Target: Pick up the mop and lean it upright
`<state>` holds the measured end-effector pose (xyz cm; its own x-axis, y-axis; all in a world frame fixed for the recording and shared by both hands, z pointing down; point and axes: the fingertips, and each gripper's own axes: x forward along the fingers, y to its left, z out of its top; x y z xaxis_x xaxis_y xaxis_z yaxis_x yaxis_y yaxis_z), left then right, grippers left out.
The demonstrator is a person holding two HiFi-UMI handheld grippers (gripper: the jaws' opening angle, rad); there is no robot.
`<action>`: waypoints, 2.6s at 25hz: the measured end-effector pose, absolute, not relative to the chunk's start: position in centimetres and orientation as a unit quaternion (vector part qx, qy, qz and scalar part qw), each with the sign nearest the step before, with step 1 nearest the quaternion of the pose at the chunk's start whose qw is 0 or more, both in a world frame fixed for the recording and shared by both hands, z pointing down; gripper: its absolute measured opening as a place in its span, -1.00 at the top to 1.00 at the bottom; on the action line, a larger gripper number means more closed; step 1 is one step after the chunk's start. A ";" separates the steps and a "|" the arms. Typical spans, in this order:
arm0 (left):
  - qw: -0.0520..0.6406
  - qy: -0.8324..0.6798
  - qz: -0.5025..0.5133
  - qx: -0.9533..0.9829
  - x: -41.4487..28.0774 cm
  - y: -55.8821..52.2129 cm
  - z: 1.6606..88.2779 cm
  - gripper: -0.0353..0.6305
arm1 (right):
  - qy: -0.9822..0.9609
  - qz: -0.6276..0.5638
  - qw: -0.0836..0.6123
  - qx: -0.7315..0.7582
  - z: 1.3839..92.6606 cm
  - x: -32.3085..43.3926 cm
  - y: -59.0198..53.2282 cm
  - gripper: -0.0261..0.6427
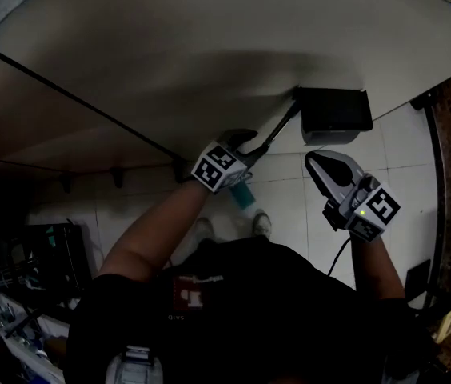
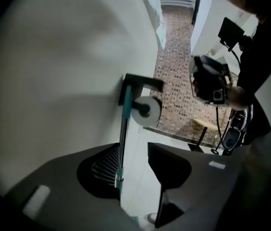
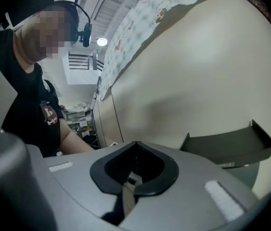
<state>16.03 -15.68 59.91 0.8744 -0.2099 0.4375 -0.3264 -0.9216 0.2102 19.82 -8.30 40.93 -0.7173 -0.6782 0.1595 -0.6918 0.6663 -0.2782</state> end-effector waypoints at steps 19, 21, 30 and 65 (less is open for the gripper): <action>0.119 -0.149 0.335 0.923 21.8 -18.8 78.8 0.34 | -0.895 0.168 0.028 0.412 47.3 23.7 -8.4 0.88; 0.102 -0.148 0.339 0.923 21.9 -19.2 78.9 0.57 | -0.892 0.168 0.026 0.419 47.8 24.2 -8.5 0.88; 0.103 -0.145 0.342 0.923 19.1 -17.5 78.5 0.59 | -0.888 0.179 0.037 0.421 49.1 24.4 -8.1 0.88; 0.051 -0.134 0.168 0.975 8.2 -13.7 28.1 0.59 | -0.915 0.072 0.005 0.397 32.1 18.7 -7.9 0.88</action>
<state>8.22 -13.72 28.07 0.9077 -0.2437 0.3417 -0.2781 -0.9590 0.0548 18.71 -7.90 32.15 -0.6848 -0.7257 0.0666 -0.7272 0.6746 -0.1266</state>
